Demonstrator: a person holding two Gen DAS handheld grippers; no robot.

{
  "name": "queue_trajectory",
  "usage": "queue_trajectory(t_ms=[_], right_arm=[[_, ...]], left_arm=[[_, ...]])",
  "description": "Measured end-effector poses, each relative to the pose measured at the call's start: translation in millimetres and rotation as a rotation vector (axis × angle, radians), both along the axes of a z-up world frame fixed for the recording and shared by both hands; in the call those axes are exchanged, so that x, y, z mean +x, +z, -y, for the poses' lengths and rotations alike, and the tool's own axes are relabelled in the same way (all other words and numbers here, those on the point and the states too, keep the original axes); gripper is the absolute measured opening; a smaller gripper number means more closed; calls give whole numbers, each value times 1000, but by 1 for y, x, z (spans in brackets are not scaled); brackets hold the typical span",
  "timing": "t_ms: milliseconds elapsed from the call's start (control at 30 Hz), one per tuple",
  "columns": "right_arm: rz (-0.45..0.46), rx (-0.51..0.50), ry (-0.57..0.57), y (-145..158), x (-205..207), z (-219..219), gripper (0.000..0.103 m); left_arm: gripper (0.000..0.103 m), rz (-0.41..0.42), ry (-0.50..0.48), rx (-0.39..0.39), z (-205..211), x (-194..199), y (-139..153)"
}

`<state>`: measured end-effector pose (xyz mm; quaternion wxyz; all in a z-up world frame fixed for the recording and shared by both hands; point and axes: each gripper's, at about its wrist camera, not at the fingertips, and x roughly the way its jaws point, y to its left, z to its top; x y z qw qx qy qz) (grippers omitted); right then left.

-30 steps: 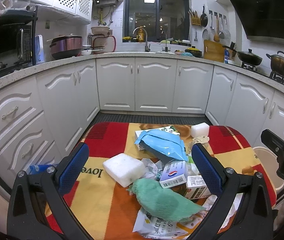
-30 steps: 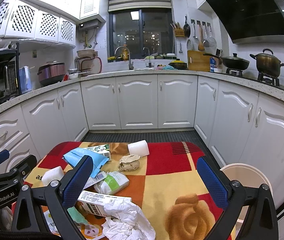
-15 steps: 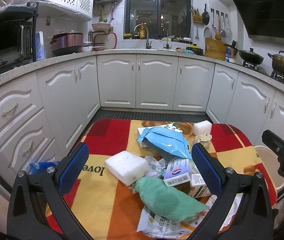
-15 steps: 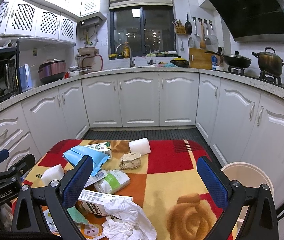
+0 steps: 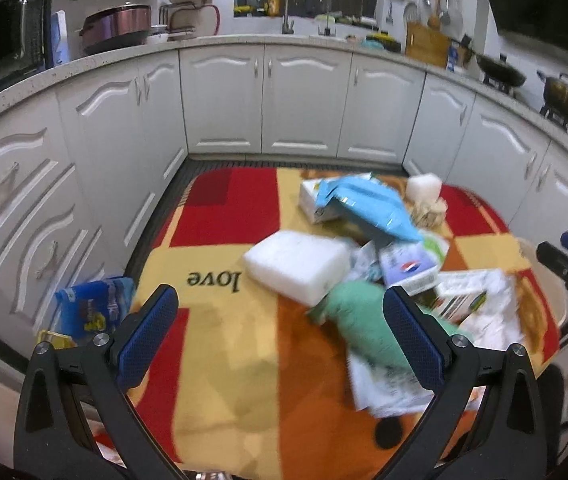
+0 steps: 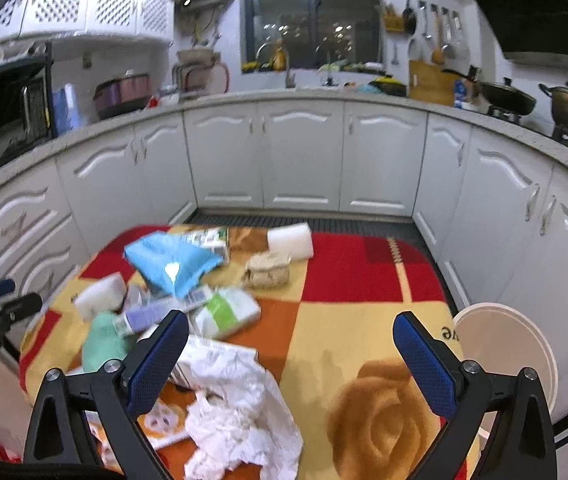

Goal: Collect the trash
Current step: 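Grasp the white sponge with the left tool while the right tool grasps the crumpled tissue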

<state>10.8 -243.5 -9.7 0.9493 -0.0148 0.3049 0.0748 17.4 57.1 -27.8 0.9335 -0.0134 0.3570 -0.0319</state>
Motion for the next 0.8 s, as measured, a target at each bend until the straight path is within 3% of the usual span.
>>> queue_trajectory(t_ms=[200,467,667,800], right_arm=[[-79,-18,63,-23,-3,-2,96],[-187,-4,112,-50,-7,0,93],[-235,46,134,-63,-1,0,86],[-267,49,156,-73,3,-5,76]], left_arm=[[102,-75,1,-74,-9,16,-17],[102,-115,34,-179,-19,52,-19],[102,-181,53,-302,-23,82,-30],[102,-227,77,-356,-23,99,-40]])
